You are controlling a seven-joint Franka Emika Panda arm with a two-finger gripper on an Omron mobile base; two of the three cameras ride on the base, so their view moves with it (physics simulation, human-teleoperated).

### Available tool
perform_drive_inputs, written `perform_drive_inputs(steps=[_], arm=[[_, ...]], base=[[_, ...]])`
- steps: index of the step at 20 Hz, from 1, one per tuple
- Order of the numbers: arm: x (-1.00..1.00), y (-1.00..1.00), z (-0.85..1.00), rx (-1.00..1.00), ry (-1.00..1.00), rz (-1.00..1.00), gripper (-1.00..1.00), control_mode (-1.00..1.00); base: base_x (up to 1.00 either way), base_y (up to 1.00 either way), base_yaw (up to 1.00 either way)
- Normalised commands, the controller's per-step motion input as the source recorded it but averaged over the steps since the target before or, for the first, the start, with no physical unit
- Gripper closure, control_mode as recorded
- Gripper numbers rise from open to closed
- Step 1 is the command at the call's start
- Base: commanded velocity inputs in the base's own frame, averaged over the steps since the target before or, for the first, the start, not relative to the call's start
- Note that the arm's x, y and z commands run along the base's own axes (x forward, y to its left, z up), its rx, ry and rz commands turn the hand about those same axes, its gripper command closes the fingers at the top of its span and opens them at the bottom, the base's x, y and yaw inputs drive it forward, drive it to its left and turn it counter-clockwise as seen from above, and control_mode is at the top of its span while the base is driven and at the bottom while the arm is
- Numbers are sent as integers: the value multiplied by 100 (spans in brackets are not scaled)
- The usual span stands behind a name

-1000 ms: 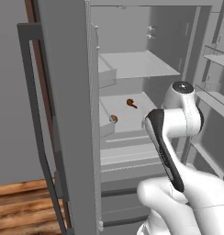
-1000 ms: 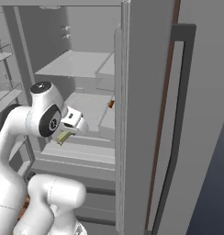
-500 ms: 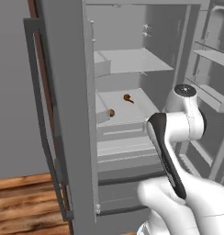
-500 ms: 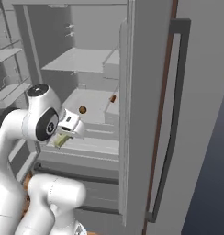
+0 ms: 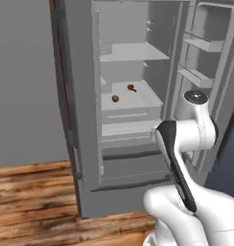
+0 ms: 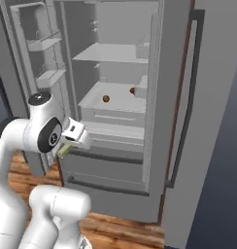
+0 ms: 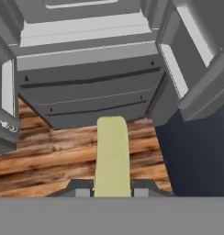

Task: Pick the egg and butter from the fridge and place them by the bowl for mixing.

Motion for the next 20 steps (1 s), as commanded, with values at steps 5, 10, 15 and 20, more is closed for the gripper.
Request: perform_drive_inputs(steps=[5, 10, 15, 20], arm=[[0, 0, 0, 0, 0, 0, 100, 100], [0, 0, 0, 0, 0, 0, 100, 100], [0, 0, 0, 0, 0, 0, 100, 100], [0, 0, 0, 0, 0, 0, 100, 100]], base=[[-100, 48, 28], [-94, 37, 36], [-56, 38, 47], [0, 65, 67]])
